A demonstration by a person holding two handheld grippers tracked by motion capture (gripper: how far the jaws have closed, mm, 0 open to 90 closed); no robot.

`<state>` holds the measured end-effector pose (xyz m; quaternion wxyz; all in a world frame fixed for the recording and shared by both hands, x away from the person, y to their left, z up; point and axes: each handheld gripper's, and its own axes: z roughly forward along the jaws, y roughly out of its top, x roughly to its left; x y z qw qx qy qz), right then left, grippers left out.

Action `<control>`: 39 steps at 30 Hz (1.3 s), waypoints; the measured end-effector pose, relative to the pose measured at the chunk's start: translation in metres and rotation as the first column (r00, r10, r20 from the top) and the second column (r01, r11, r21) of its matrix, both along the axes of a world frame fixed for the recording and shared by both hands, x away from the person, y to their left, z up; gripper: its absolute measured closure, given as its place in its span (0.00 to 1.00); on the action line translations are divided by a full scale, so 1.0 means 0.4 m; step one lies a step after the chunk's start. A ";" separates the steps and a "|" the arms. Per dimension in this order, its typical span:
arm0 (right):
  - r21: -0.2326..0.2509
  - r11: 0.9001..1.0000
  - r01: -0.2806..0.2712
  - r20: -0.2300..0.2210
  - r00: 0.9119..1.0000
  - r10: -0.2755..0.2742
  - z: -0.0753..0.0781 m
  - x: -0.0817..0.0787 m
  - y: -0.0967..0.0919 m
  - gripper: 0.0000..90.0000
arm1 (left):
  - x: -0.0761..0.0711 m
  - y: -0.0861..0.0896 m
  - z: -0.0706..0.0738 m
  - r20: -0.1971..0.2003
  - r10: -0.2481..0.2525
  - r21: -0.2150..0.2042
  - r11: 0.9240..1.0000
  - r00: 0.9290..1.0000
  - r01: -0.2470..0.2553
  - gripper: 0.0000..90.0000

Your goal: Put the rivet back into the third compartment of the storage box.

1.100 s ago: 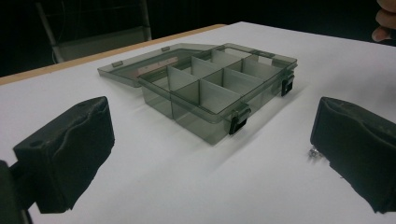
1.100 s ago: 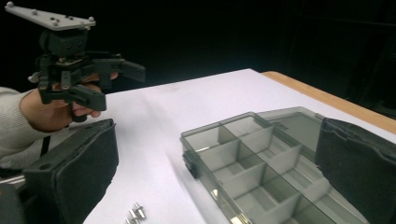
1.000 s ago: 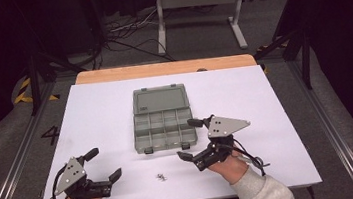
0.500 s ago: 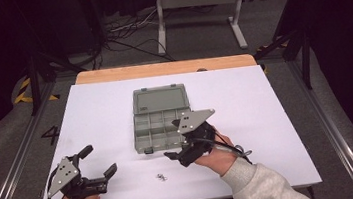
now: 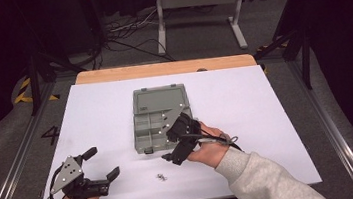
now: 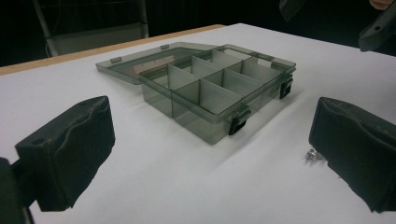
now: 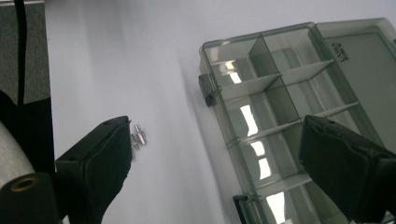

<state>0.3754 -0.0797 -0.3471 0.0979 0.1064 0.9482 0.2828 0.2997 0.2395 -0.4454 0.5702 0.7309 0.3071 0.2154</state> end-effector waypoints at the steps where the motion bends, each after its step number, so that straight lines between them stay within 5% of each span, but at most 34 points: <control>1: -0.015 1.000 -0.001 -0.009 1.000 0.001 0.000 0.004 0.004 0.13 | 0.001 0.000 0.000 -0.001 -0.004 0.001 1.000 1.000 0.004 0.01; 8: -0.108 0.994 0.005 -0.057 0.998 -0.011 0.005 0.012 0.021 0.15 | 0.002 -0.004 -0.001 -0.012 -0.010 0.010 1.000 1.000 0.010 0.01; 14: -0.211 0.977 0.007 -0.080 0.997 -0.024 -0.001 0.021 0.043 0.17 | 0.003 -0.005 0.000 -0.016 -0.010 0.013 1.000 1.000 0.010 0.01; 22: -0.250 0.968 -0.002 -0.069 0.998 -0.016 -0.011 0.011 0.070 0.23 | 0.003 -0.008 0.001 -0.019 -0.013 0.027 1.000 1.000 0.014 0.01; 39: -0.307 0.948 -0.081 -0.154 0.987 0.035 -0.132 -0.013 0.153 0.43 | 0.005 -0.008 0.001 -0.015 -0.030 0.033 0.999 0.999 0.030 0.02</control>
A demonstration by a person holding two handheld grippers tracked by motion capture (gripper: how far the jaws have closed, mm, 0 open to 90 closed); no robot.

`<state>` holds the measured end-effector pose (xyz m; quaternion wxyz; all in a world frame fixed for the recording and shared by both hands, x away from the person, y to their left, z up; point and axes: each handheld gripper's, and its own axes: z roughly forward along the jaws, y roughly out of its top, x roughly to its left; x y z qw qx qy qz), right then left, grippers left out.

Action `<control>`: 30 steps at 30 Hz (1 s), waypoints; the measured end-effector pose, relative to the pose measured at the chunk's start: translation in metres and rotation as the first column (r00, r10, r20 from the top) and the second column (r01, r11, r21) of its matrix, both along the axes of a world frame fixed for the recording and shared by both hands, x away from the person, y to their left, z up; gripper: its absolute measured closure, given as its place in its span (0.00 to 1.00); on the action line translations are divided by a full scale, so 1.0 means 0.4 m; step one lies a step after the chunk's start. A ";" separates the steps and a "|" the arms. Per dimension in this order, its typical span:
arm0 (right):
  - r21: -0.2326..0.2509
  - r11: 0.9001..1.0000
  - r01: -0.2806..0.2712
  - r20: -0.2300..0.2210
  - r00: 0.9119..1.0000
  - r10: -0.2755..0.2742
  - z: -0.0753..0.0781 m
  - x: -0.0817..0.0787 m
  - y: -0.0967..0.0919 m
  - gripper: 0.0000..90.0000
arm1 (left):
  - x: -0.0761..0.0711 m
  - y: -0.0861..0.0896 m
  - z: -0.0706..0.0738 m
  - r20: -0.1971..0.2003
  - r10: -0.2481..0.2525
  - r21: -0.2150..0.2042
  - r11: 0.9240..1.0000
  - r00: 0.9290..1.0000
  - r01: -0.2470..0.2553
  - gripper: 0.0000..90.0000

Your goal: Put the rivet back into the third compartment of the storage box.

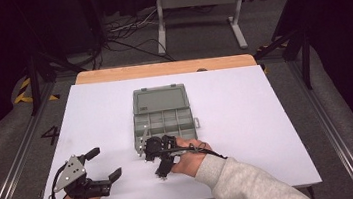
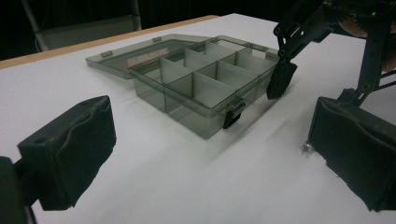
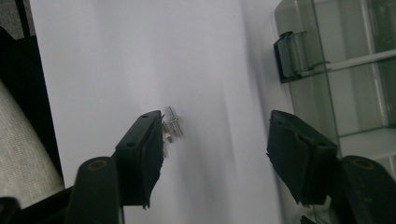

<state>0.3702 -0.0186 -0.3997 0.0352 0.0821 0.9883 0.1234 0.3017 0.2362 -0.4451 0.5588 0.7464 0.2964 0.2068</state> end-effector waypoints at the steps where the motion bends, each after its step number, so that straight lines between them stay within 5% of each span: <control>1: -0.005 1.000 0.002 -0.007 1.000 -0.002 -0.003 0.000 0.003 0.45 | 0.000 0.000 0.000 0.000 0.003 -0.002 1.000 1.000 -0.003 0.02; 23: -0.063 0.997 -0.048 -0.048 0.998 0.045 -0.061 -0.009 0.041 0.81 | -0.002 -0.003 -0.001 -0.008 0.003 0.000 1.000 1.000 -0.003 0.02; 25: -0.065 0.996 -0.059 -0.051 0.997 0.055 -0.062 -0.012 0.043 0.91 | -0.001 -0.001 -0.001 -0.009 0.006 0.001 1.000 1.000 -0.006 0.02; 30: -0.077 0.995 -0.059 -0.057 0.997 0.055 -0.060 -0.014 0.045 0.93 | -0.001 -0.002 -0.001 -0.011 0.006 0.004 1.000 1.000 -0.006 0.02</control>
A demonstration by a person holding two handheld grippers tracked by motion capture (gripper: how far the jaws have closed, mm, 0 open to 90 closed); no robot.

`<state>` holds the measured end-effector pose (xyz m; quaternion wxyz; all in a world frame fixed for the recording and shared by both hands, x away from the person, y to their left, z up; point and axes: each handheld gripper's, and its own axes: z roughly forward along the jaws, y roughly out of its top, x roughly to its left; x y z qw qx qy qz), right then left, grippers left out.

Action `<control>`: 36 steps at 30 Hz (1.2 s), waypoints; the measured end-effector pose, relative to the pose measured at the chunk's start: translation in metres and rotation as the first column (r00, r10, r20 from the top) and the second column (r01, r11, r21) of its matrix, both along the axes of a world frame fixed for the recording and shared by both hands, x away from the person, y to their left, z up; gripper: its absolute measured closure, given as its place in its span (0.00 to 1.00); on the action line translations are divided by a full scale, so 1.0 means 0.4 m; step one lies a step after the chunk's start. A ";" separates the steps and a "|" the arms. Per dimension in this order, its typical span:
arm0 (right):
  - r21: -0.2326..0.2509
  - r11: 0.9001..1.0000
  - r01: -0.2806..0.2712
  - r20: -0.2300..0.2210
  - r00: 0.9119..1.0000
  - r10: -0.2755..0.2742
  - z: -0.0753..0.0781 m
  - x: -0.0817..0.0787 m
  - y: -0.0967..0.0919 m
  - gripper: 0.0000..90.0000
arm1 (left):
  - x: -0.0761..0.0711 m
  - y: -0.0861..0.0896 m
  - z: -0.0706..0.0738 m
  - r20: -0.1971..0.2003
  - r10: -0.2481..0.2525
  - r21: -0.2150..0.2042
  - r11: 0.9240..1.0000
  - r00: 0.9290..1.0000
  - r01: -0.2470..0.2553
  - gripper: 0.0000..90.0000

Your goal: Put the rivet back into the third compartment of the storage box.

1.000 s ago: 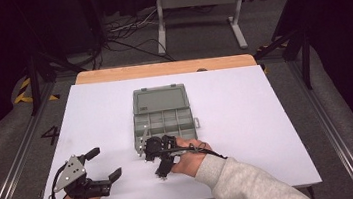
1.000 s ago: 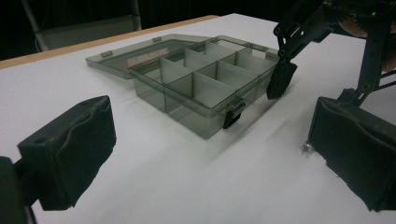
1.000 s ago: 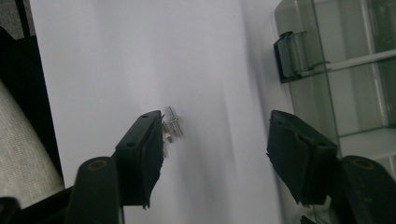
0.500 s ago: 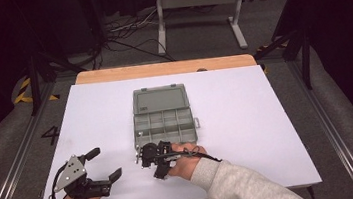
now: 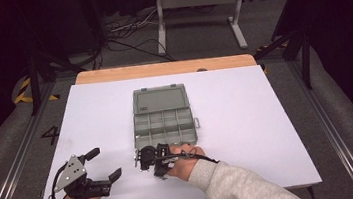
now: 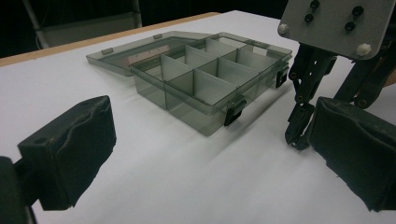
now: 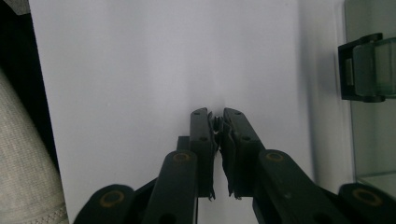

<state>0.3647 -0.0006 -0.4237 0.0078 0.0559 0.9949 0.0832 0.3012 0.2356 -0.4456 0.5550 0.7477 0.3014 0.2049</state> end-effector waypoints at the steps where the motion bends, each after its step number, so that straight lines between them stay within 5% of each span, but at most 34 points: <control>1: 0.009 1.000 0.001 0.003 1.000 -0.001 0.002 -0.001 -0.001 0.93 | 0.000 0.000 0.000 0.001 0.001 0.000 1.000 1.000 -0.001 0.02; 16: 0.172 0.981 0.088 0.039 0.995 -0.096 0.171 0.079 -0.055 0.93 | 0.002 0.000 -0.001 -0.001 0.000 0.001 1.000 1.000 0.000 0.02; 23: 0.207 0.969 0.135 0.071 0.986 -0.152 0.202 0.132 -0.071 0.93 | 0.003 -0.002 -0.003 -0.005 0.001 -0.003 1.000 1.000 -0.001 0.02; 36: 0.218 0.934 0.283 0.114 0.943 -0.313 0.182 0.272 -0.126 0.92 | 0.003 -0.001 -0.002 -0.005 -0.008 0.004 1.000 1.000 0.008 0.02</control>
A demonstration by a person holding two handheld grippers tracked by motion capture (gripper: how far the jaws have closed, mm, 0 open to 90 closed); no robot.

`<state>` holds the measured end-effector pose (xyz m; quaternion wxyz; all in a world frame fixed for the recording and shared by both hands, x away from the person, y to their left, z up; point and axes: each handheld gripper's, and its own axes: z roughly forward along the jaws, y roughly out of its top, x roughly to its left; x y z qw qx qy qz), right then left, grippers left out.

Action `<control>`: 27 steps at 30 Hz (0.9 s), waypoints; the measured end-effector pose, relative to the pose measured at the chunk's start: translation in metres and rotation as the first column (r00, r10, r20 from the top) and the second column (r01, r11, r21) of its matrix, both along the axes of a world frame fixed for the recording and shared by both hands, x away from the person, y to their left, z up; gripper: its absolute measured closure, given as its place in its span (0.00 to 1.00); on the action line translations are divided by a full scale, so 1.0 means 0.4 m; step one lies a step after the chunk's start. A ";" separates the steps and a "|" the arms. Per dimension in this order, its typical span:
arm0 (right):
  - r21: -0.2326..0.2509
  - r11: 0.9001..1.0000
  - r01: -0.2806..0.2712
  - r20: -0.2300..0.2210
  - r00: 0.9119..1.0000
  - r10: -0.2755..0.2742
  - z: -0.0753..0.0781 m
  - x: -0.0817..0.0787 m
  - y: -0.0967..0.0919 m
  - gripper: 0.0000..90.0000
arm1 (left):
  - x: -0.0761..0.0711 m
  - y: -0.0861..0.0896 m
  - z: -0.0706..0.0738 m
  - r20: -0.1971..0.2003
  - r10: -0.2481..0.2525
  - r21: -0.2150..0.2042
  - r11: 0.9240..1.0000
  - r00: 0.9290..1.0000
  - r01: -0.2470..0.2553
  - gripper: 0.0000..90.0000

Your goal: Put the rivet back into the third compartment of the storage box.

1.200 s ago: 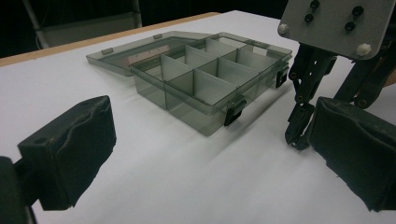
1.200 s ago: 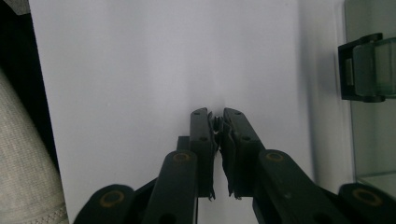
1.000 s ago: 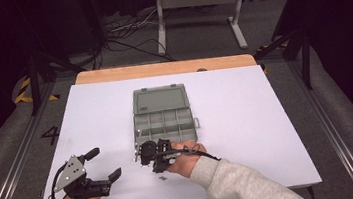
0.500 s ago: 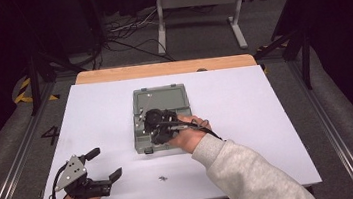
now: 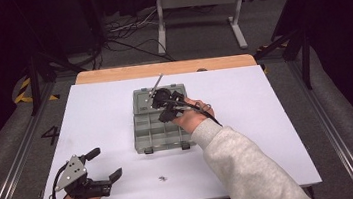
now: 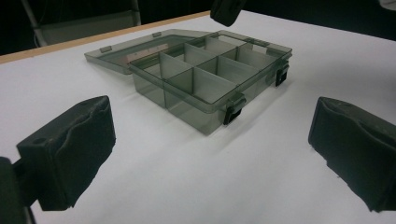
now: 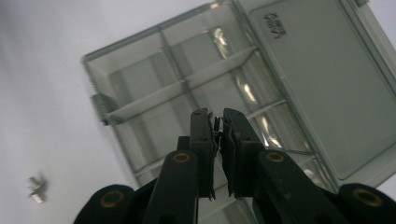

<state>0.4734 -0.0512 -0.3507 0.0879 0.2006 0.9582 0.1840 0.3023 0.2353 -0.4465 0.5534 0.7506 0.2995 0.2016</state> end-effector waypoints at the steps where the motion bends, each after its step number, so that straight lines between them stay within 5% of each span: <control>1: -0.003 1.000 0.019 -0.005 1.000 -0.019 -0.008 0.012 -0.004 0.92 | 0.000 -0.001 0.000 0.003 0.000 -0.002 1.000 1.000 0.000 0.02; 13: -0.017 0.996 0.092 -0.038 0.995 -0.092 -0.076 0.077 -0.038 0.91 | -0.001 0.001 0.000 0.003 0.001 -0.004 1.000 1.000 -0.001 0.02; 16: -0.021 0.994 0.104 -0.024 0.994 -0.104 -0.079 0.078 -0.042 0.81 | -0.001 0.001 0.000 0.004 0.002 -0.007 1.000 1.000 -0.002 0.02; 19: 0.021 0.993 0.114 0.006 0.993 -0.114 -0.054 0.063 -0.048 0.63 | -0.002 0.002 0.001 0.002 0.003 -0.008 1.000 1.000 -0.003 0.02; 27: 0.076 0.997 -0.015 0.045 0.999 0.012 0.023 -0.048 -0.033 0.54 | 0.000 -0.001 0.000 0.005 0.001 -0.008 1.000 1.000 -0.001 0.02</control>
